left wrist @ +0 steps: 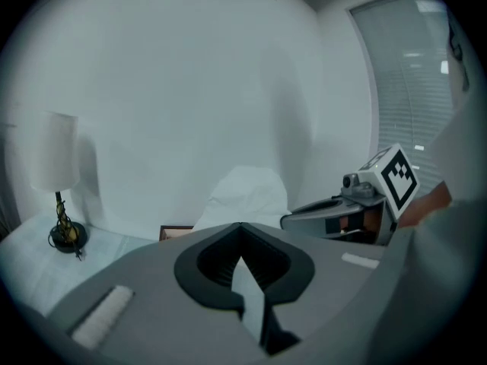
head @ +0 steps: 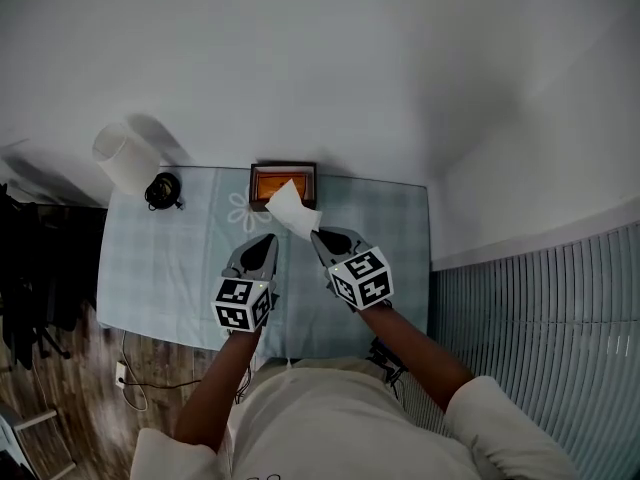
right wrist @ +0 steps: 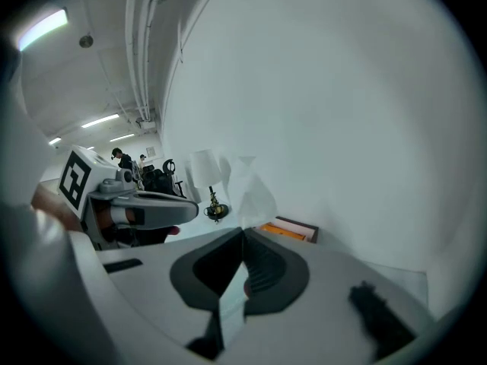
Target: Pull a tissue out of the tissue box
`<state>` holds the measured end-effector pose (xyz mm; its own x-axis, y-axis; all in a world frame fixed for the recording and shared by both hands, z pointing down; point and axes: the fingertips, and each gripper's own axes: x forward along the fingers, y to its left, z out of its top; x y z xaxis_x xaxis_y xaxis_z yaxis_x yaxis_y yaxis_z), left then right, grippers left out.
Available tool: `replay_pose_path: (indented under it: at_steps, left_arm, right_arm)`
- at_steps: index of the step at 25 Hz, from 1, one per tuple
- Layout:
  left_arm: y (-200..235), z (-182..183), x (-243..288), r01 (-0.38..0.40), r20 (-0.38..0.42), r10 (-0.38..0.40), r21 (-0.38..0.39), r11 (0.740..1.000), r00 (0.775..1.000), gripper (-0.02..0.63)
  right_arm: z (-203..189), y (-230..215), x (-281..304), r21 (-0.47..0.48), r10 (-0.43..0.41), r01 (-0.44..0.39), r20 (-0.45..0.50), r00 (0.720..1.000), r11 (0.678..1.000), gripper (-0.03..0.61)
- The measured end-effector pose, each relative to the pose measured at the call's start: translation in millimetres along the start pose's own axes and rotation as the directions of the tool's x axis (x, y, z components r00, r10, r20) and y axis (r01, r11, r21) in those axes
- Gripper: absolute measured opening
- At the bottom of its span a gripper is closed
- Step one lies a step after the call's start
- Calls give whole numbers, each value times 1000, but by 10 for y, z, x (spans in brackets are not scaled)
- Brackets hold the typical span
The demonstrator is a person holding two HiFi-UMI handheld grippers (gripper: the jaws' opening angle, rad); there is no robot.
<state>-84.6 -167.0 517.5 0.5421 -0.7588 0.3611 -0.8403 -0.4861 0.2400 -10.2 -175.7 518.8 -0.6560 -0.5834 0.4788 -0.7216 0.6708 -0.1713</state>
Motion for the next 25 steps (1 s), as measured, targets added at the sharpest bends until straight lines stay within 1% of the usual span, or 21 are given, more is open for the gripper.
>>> replay_pose_path:
  at_steps: [2, 4, 6, 8, 12, 15, 18, 21, 25]
  left_arm:
    - [-128, 39, -130, 17, 23, -16, -5, 1000, 1000, 6]
    - [-225, 68, -246, 17, 40, -18, 16, 1000, 999, 8]
    - [-316, 59, -357, 28, 52, -28, 5, 1000, 998, 8]
    - [-396, 1, -469, 45, 51, -44, -23, 999, 998, 6]
    - [-521, -171, -634, 51, 24, -50, -29, 998, 998, 8]
    - [-628, -324, -679, 67, 2, -67, -26, 997, 998, 8]
    - [-670, -467, -655, 77, -33, -78, -30, 997, 996, 6]
    - [-700, -489, -624, 82, -42, -83, -26, 996, 996, 8]
    - [-739, -466, -608, 88, -37, -89, -26, 996, 995, 6]
  right_arm:
    - [20, 130, -135, -2, 10, -10, 17, 1000, 1000, 14]
    - [24, 237, -248, 2, 14, -14, 35, 999, 1000, 14]
    - [-11, 336, -355, 15, 14, -14, 50, 999, 1000, 14]
    - [-89, 466, -455, 38, 26, -28, 54, 998, 999, 14]
    - [-289, 678, -630, 60, 52, -54, 41, 998, 997, 14]
    - [-434, 692, -752, 86, 38, -42, 44, 998, 995, 14]
    - [-612, 661, -780, 114, 19, -21, 18, 1000, 993, 14]
    - [-699, 633, -775, 126, 6, -7, 4, 1000, 992, 14]
    - [-655, 645, -790, 117, 2, -5, 22, 1000, 993, 14]
